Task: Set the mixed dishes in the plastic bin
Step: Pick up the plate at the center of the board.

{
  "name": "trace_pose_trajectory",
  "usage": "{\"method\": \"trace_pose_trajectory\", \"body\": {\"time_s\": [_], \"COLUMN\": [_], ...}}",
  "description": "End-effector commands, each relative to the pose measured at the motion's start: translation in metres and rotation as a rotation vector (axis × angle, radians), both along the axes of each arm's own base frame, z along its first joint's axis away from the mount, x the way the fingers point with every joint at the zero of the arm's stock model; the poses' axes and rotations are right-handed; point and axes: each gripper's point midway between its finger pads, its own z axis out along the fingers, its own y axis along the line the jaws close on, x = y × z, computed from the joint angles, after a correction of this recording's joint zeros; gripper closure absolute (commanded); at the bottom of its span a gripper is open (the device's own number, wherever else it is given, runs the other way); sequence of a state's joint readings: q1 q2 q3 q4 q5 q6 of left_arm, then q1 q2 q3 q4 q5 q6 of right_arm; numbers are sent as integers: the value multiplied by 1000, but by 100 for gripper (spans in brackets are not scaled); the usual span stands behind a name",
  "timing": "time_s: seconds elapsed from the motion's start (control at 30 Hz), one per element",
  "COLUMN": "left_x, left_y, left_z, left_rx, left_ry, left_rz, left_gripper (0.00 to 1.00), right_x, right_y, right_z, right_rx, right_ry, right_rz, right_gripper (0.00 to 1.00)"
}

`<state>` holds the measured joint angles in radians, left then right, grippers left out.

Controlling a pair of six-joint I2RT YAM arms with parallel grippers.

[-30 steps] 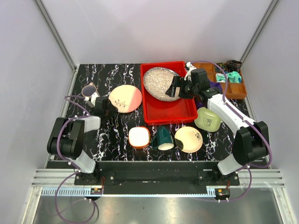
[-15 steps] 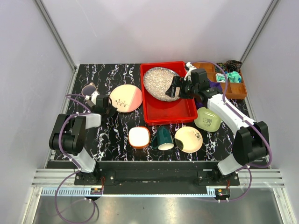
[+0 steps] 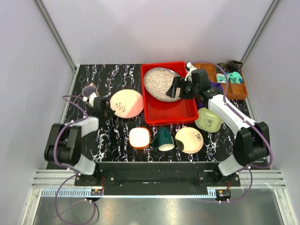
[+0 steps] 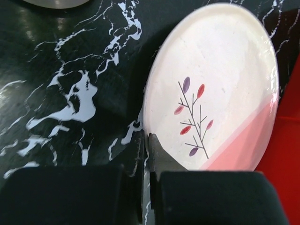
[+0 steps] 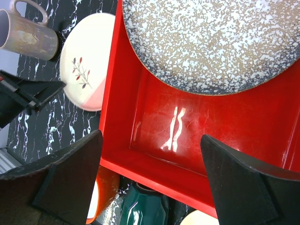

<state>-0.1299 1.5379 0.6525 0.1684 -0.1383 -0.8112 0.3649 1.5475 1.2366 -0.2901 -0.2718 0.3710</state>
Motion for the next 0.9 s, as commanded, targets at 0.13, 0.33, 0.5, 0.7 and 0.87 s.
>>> {"method": "trace_pose_trajectory", "body": {"time_s": [0.13, 0.33, 0.5, 0.7, 0.87], "left_x": [-20, -36, -41, -43, -49], "left_y": [16, 32, 24, 15, 18], "left_z": [46, 49, 27, 2, -3], "left_rx": [96, 157, 114, 42, 52], "left_ry": [-89, -71, -29, 3, 16], "left_rz": [-14, 2, -20, -13, -1], "left_gripper": [100, 100, 100, 100, 100], "right_x": [10, 13, 15, 14, 15], "right_y": [15, 27, 30, 30, 32], "right_z": [18, 9, 3, 1, -3], "right_rx": [37, 68, 68, 66, 67], "right_ry": [-38, 9, 25, 31, 38], "right_rz": [47, 100, 101, 105, 115], "right_gripper": [6, 7, 7, 7, 7]}}
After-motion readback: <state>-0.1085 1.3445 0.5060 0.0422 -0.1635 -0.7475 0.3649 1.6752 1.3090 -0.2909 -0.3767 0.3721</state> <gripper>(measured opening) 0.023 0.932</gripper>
